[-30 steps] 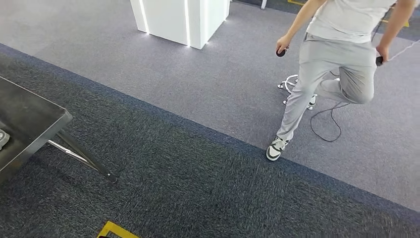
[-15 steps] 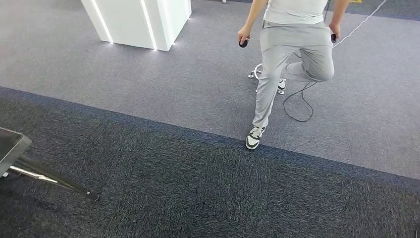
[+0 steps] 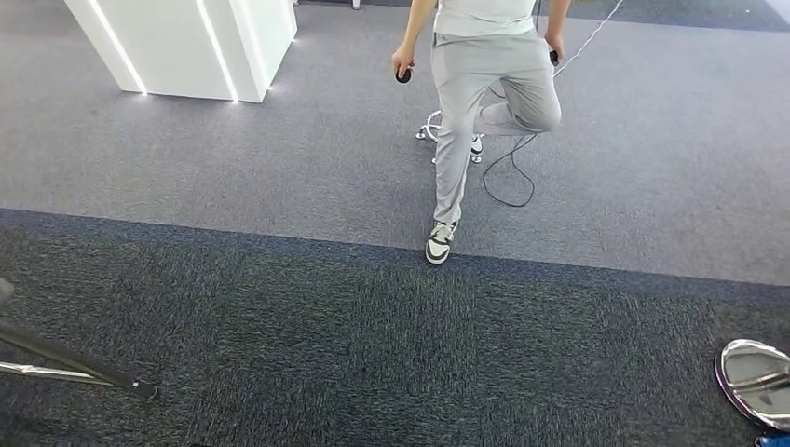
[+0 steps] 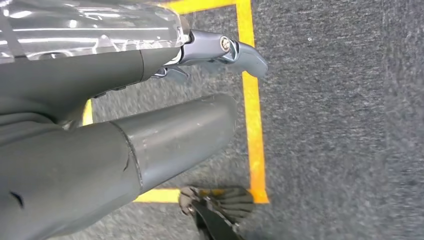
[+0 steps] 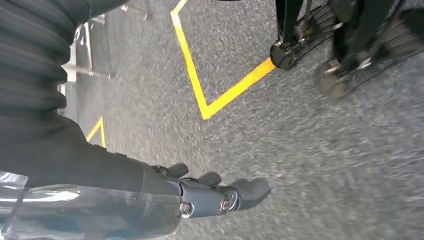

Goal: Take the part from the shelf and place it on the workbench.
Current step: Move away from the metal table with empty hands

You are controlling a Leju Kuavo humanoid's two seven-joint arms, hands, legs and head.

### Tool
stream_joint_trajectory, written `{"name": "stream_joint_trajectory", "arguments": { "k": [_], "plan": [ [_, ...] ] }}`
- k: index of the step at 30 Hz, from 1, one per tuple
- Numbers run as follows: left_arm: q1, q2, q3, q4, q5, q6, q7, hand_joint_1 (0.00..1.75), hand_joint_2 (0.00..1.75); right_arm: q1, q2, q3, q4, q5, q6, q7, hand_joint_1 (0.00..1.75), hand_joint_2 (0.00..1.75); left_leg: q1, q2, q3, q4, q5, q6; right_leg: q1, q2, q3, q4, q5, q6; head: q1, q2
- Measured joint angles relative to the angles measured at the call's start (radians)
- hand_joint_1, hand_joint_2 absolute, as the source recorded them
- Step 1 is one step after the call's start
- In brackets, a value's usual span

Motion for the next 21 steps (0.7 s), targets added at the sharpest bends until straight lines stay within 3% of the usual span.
{"name": "stream_joint_trajectory", "arguments": {
  "k": [1, 2, 3, 4, 6, 8, 9, 11, 13, 15, 16, 17, 18, 19, 21],
  "plan": [
    [0.002, 0.001, 0.0, 0.0, -0.001, 0.0, 0.0, 0.0, 0.0, -0.001, 0.001, -0.003, -0.001, 0.004, 0.001, -0.001, 0.0, 1.75, -0.002, 0.017, -0.012, 0.0, 0.008, 0.001, -0.003, -0.014, -0.014, 0.066, -0.039, 0.004, 0.0, 0.0],
    [0.004, 0.001, 0.0, 0.0, -0.001, 0.0, 0.001, 0.0, 0.0, -0.002, 0.002, -0.006, -0.002, 0.008, 0.002, -0.002, 0.0, 1.75, -0.004, 0.034, -0.025, 0.001, 0.016, 0.0, -0.006, -0.02, -0.018, 0.117, -0.055, 0.008, 0.0, 0.0],
    [0.004, 0.002, 0.0, 0.001, -0.001, 0.0, 0.001, 0.0, 0.0, -0.002, 0.003, -0.009, -0.003, 0.011, 0.002, -0.002, 0.0, 1.75, -0.004, 0.05, -0.037, 0.002, 0.024, -0.001, -0.009, -0.025, -0.007, 0.138, -0.048, 0.011, 0.0, 0.0],
    [0.003, 0.002, 0.0, 0.001, -0.001, 0.001, 0.002, 0.0, 0.0, -0.002, 0.004, -0.012, -0.003, 0.013, 0.002, -0.002, 0.0, 1.75, -0.005, 0.065, -0.05, 0.003, 0.031, -0.003, -0.011, -0.03, 0.023, 0.122, -0.025, 0.013, 0.0, 0.0],
    [-0.001, 0.002, 0.0, 0.002, -0.002, 0.001, 0.002, 0.0, 0.0, -0.004, 0.004, -0.016, -0.005, 0.014, 0.004, -0.002, 0.0, 1.75, -0.005, 0.089, -0.067, 0.008, 0.044, -0.009, -0.012, -0.066, 0.137, -0.01, 0.01, 0.013, 0.0, 0.0],
    [-0.002, 0.002, 0.0, 0.004, -0.004, 0.001, 0.003, 0.0, 0.0, -0.006, 0.004, -0.018, -0.008, 0.018, 0.008, -0.004, 0.0, 1.75, -0.006, 0.11, -0.072, 0.014, 0.054, -0.02, -0.003, -0.108, 0.237, -0.152, 0.0, 0.003, -0.002, 0.0],
    [-0.003, 0.002, 0.0, 0.005, -0.005, 0.002, 0.004, 0.0, 0.0, -0.007, 0.004, -0.02, -0.009, 0.022, 0.01, -0.005, 0.0, 1.75, -0.005, 0.121, -0.071, 0.015, 0.058, -0.026, 0.003, -0.116, 0.259, -0.188, -0.008, -0.005, -0.002, 0.0],
    [-0.006, 0.002, 0.0, 0.007, -0.008, 0.002, 0.006, 0.0, 0.0, -0.006, 0.005, -0.025, -0.012, 0.03, 0.014, -0.007, 0.0, 1.75, -0.001, 0.137, -0.069, 0.016, 0.065, -0.04, 0.006, -0.099, 0.253, -0.203, 0.003, -0.024, -0.004, 0.0],
    [-0.011, 0.003, 0.0, 0.009, -0.008, 0.003, 0.008, 0.0, 0.0, -0.008, 0.006, -0.031, -0.014, 0.033, 0.015, -0.007, 0.0, 1.75, 0.003, 0.093, -0.082, 0.047, 0.026, -0.051, 0.002, -0.079, 0.236, -0.209, 0.023, -0.042, -0.005, 0.0],
    [-0.008, 0.004, 0.001, 0.012, -0.008, 0.003, 0.01, 0.0, 0.0, -0.011, 0.009, -0.036, -0.017, 0.033, 0.016, -0.008, 0.0, 1.75, 0.006, 0.023, -0.112, 0.148, -0.07, -0.057, 0.002, -0.056, 0.209, -0.209, 0.047, -0.054, -0.009, 0.0],
    [-0.005, 0.004, 0.001, 0.013, -0.008, 0.004, 0.01, 0.0, 0.0, -0.012, 0.009, -0.038, -0.018, 0.034, 0.017, -0.008, 0.0, 1.75, 0.006, 0.004, -0.127, 0.213, -0.112, -0.057, 0.005, -0.041, 0.193, -0.208, 0.059, -0.057, -0.01, 0.0],
    [-0.003, 0.005, 0.001, 0.013, -0.008, 0.004, 0.011, 0.0, 0.0, -0.012, 0.01, -0.039, -0.018, 0.035, 0.017, -0.008, 0.0, 1.75, 0.006, -0.004, -0.135, 0.266, -0.134, -0.056, 0.007, -0.026, 0.176, -0.205, 0.07, -0.058, -0.011, 0.0],
    [-0.002, 0.005, 0.001, 0.013, -0.008, 0.005, 0.011, 0.0, 0.0, -0.011, 0.01, -0.04, -0.018, 0.036, 0.018, -0.008, 0.0, 1.75, 0.006, -0.007, -0.131, 0.291, -0.129, -0.055, 0.009, -0.012, 0.16, -0.201, 0.081, -0.057, -0.012, 0.0],
    [-0.003, 0.006, 0.001, 0.013, -0.009, 0.005, 0.012, 0.0, 0.0, -0.01, 0.011, -0.041, -0.019, 0.038, 0.018, -0.008, 0.0, 1.75, 0.006, -0.01, -0.112, 0.281, -0.106, -0.052, 0.01, 0.003, 0.143, -0.196, 0.091, -0.055, -0.012, 0.0],
    [-0.005, 0.007, 0.001, 0.013, -0.01, 0.003, 0.013, 0.0, 0.0, -0.01, 0.013, -0.045, -0.02, 0.047, 0.018, -0.008, 0.0, 1.75, 0.007, -0.036, -0.025, 0.162, -0.053, -0.045, 0.009, 0.031, 0.109, -0.181, 0.108, -0.048, -0.013, 0.0]
  ]
}}
